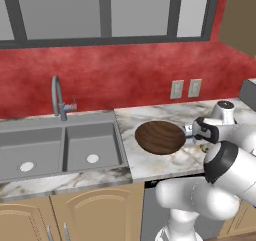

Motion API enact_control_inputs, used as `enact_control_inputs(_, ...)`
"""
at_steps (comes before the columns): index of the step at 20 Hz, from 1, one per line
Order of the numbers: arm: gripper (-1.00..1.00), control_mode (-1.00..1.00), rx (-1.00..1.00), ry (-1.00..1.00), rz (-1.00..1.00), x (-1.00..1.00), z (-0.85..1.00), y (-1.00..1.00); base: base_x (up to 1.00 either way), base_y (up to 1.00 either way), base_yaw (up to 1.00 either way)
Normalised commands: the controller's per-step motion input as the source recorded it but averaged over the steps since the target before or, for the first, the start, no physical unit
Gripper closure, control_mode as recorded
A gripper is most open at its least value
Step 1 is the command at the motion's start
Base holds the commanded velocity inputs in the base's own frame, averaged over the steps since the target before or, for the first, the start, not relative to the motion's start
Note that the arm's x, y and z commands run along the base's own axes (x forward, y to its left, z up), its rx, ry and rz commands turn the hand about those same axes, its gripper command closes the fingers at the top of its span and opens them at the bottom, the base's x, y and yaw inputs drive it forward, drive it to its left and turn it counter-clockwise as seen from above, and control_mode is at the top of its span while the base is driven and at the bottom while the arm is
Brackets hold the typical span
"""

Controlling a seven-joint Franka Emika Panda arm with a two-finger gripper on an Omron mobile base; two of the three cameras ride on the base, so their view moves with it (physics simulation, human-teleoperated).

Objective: Gather the eggs and milk located in the vicinity of the sink area and place them right next to the bowl.

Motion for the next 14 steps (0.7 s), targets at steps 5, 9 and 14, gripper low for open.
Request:
enact_control_inputs(5,-1.00,-1.00,0.00,0.00,0.02,0.00,-0.12,0.00,0.00,0.00,0.00)
enact_control_inputs(9,-1.00,-1.00,0.00,0.00,0.04,0.03,-0.07,0.00,0.00,0.00,0.00)
enact_control_inputs(14,-1.00,-1.00,0.00,0.00,0.04,0.11,-0.16,0.00,0.00,0.00,0.00)
